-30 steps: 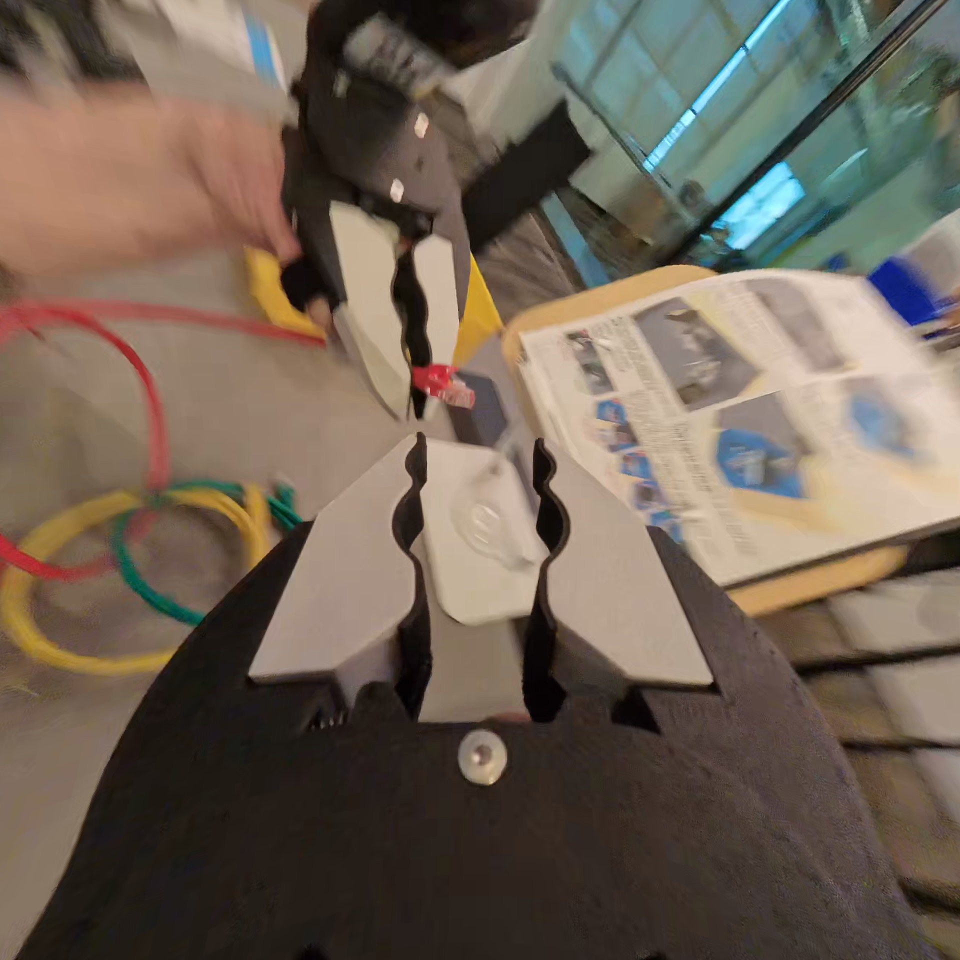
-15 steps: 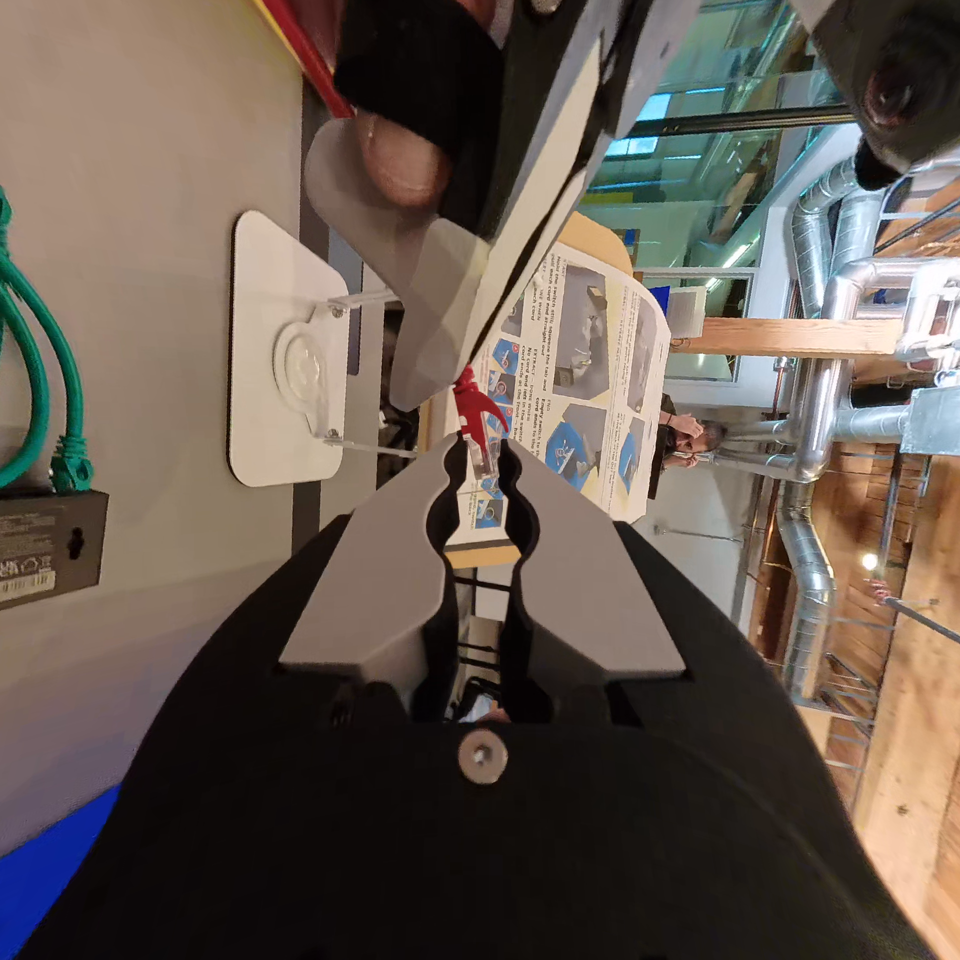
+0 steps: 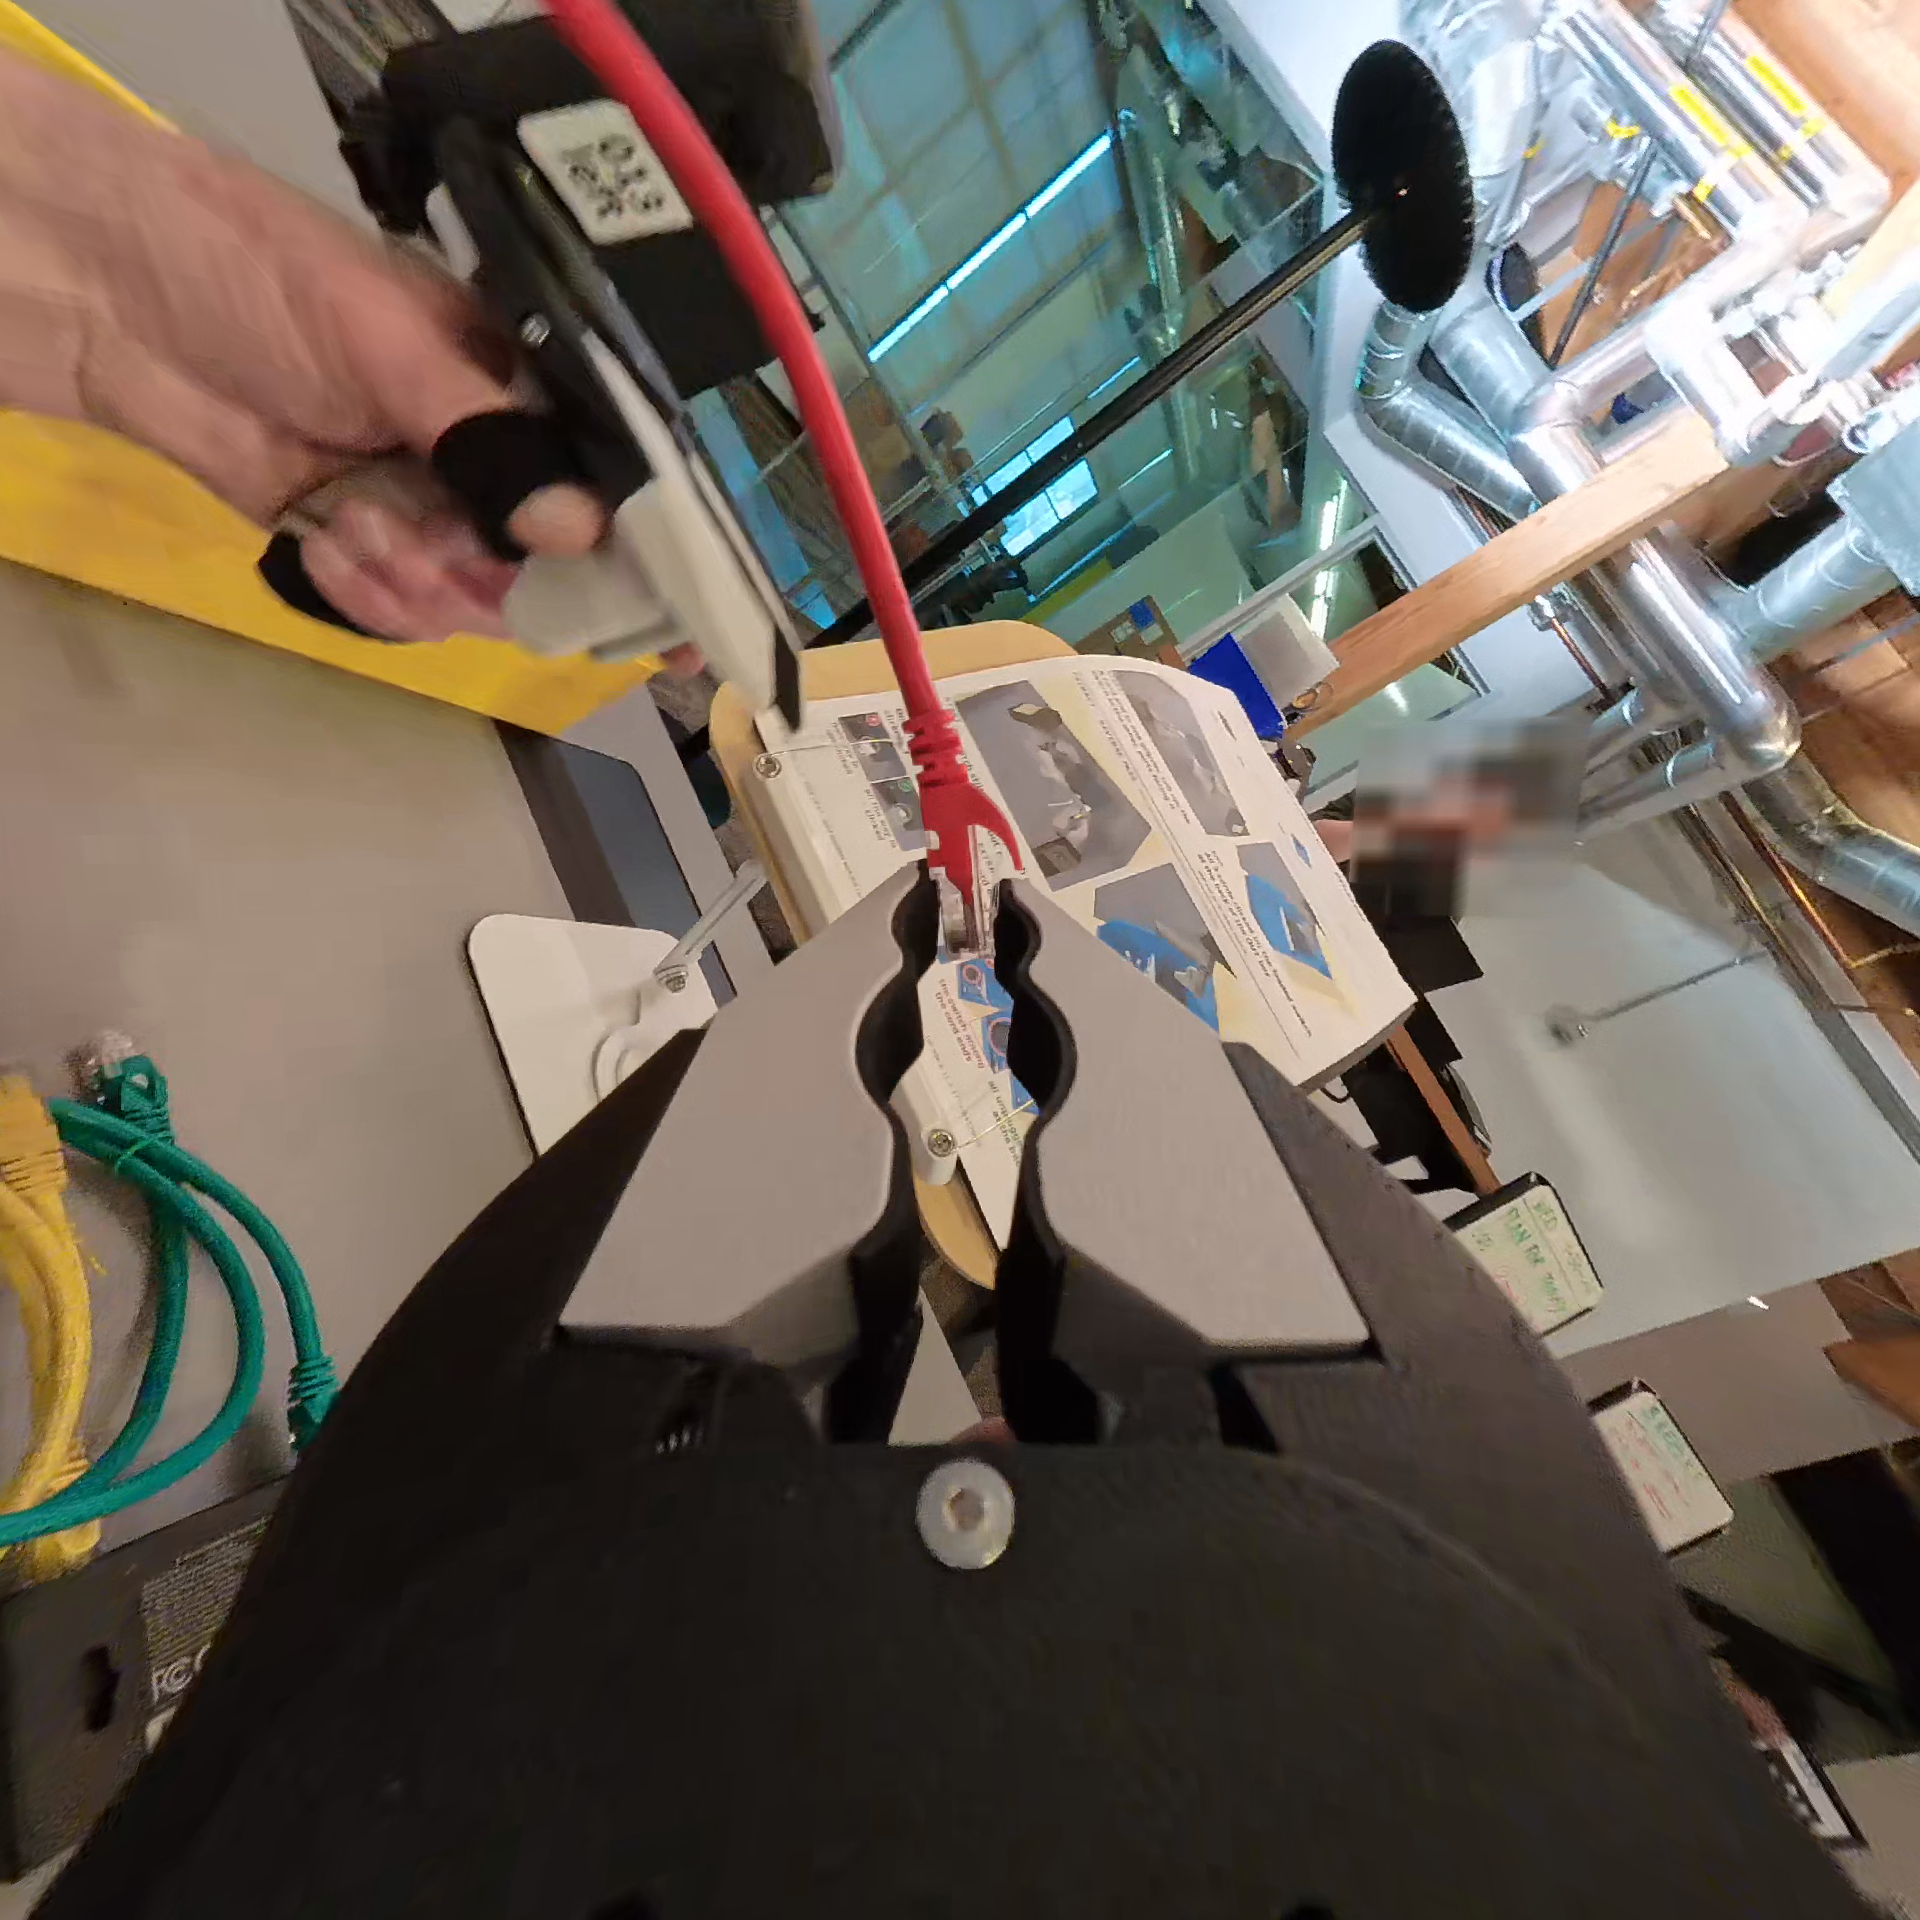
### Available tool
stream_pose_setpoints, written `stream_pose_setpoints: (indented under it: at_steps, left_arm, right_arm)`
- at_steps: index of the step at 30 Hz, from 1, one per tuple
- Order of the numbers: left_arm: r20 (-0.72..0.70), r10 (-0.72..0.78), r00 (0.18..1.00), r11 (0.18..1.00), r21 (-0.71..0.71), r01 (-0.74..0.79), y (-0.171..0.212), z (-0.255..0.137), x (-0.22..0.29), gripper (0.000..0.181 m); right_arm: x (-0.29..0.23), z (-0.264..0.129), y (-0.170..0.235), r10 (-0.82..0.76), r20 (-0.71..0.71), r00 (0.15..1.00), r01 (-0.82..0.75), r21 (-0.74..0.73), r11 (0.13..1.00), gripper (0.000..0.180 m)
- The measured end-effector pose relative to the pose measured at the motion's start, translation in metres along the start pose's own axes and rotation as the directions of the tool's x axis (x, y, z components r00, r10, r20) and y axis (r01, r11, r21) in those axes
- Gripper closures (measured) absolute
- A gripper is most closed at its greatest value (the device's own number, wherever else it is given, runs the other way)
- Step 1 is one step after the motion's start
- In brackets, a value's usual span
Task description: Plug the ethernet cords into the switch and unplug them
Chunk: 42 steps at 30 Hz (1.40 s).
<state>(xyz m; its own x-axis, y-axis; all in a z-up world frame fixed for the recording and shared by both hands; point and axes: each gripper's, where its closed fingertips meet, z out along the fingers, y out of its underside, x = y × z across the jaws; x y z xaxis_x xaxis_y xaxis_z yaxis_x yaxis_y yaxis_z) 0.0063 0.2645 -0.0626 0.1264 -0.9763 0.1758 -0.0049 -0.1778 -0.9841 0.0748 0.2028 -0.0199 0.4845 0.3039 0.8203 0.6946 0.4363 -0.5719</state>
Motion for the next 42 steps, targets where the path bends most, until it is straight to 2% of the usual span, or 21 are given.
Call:
stream_pose_setpoints:
  at_steps: [2,5,9,11,17,21,25,28,29,30,31,34,36,39,42]
  left_arm:
    - [-0.096,0.019,0.995,0.997,-0.07,-0.026,0.012,0.017,0.021,0.137]
    - [-0.144,0.14,0.98,0.981,-0.114,-0.157,0.013,0.043,0.055,0.115]
    - [-0.189,0.143,0.971,0.988,-0.038,-0.153,-0.001,0.061,0.081,0.109]
    - [-0.175,0.135,0.975,0.991,0.01,-0.136,-0.009,0.064,0.083,0.115]
    - [-0.149,0.105,0.983,0.994,0.018,-0.104,-0.011,0.071,0.082,0.146]
    - [-0.143,0.157,0.977,0.987,0.051,-0.151,-0.014,0.073,0.087,0.166]
    - [-0.112,0.163,0.98,0.984,0.095,-0.153,-0.019,0.075,0.085,0.168]
    - [-0.09,0.15,0.985,0.983,0.116,-0.139,-0.023,0.074,0.083,0.169]
    - [-0.076,0.14,0.987,0.984,0.118,-0.131,-0.024,0.072,0.08,0.169]
    - [-0.096,0.123,0.988,0.988,0.108,-0.112,-0.023,0.071,0.08,0.169]
    - [-0.113,0.093,0.989,0.991,0.102,-0.081,-0.024,0.069,0.08,0.169]
    - [-0.2,-0.003,0.98,0.994,0.107,0.025,-0.028,0.065,0.085,0.169]
    - [-0.247,-0.043,0.968,0.991,0.112,0.072,-0.028,0.064,0.088,0.169]
    - [-0.317,-0.058,0.947,0.992,0.086,0.09,-0.025,0.064,0.097,0.169]
    - [-0.315,-0.04,0.948,0.994,0.08,0.069,-0.023,0.064,0.098,0.169]
  right_arm:
    - [0.002,0.003,0.003,-0.031,-0.017,0.999,0.03,-0.037,0.999,0.173]
    - [-0.001,0.009,0.008,-0.116,-0.02,0.993,0.114,-0.085,0.99,0.172]
    - [-0.007,0.011,0.014,-0.249,-0.008,0.968,0.246,-0.133,0.96,0.173]
    - [-0.01,0.011,0.015,-0.311,0.0,0.95,0.308,-0.153,0.939,0.173]
    - [-0.002,0.008,0.022,-0.415,-0.006,0.91,0.402,-0.232,0.885,0.173]
    - [0.002,0.008,0.024,-0.442,0.003,0.897,0.428,-0.257,0.867,0.173]
    - [0.006,0.007,0.024,-0.452,0.002,0.892,0.436,-0.267,0.859,0.173]
    - [0.009,0.006,0.021,-0.385,0.003,0.923,0.375,-0.235,0.897,0.171]
    - [0.013,0.004,0.019,-0.349,-0.018,0.937,0.337,-0.22,0.916,0.163]
    - [0.018,0.002,0.018,-0.319,-0.04,0.947,0.303,-0.217,0.928,0.151]
    - [0.02,-0.001,0.017,-0.314,-0.055,0.948,0.296,-0.213,0.931,0.147]
    - [0.014,-0.003,0.008,-0.346,-0.052,0.937,0.333,-0.172,0.927,0.148]
    - [0.01,-0.001,0.003,-0.379,-0.046,0.924,0.367,-0.172,0.914,0.141]
    - [0.001,0.003,0.002,-0.434,0.017,0.901,0.43,-0.169,0.887,0.159]
    - [-0.002,0.004,0.003,-0.451,0.062,0.891,0.454,-0.163,0.876,0.162]
